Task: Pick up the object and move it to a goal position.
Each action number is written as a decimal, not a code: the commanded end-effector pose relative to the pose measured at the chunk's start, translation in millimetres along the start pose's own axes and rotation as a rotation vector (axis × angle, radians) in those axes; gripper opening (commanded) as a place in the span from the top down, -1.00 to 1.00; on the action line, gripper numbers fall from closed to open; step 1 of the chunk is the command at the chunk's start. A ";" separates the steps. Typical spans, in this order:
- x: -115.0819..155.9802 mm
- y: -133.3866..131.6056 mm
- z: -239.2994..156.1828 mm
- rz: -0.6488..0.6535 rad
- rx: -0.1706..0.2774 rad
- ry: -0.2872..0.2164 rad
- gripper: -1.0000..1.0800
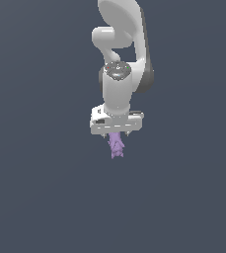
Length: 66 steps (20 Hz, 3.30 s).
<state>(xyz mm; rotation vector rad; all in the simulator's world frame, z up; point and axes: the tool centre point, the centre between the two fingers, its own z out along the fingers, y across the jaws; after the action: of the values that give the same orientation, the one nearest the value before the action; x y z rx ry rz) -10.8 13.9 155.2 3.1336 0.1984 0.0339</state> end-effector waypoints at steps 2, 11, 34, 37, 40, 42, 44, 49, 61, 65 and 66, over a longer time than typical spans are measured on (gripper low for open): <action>-8.6 -2.4 11.3 -0.040 0.002 -0.014 -0.92; -12.4 -3.2 19.0 -0.054 0.003 -0.021 -0.92; -14.4 -3.4 66.9 -0.059 0.004 -0.021 1.00; -14.3 -3.4 66.6 -0.059 0.004 -0.021 1.00; -14.4 -5.1 64.1 -0.059 0.004 -0.021 1.00; -14.6 -8.3 59.6 -0.059 0.004 -0.021 1.00; -14.9 -13.3 52.5 -0.059 0.003 -0.021 1.00; -16.2 -33.0 24.6 -0.059 0.002 -0.021 1.00; -18.7 -109.4 -84.7 -0.060 0.002 -0.021 1.00; -18.3 -130.2 -114.1 -0.060 0.002 -0.021 1.00; -18.1 -134.4 -120.0 -0.060 0.002 -0.021 1.00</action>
<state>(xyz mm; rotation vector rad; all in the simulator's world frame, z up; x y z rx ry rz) -47.0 138.3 264.3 3.1265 0.2934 0.0022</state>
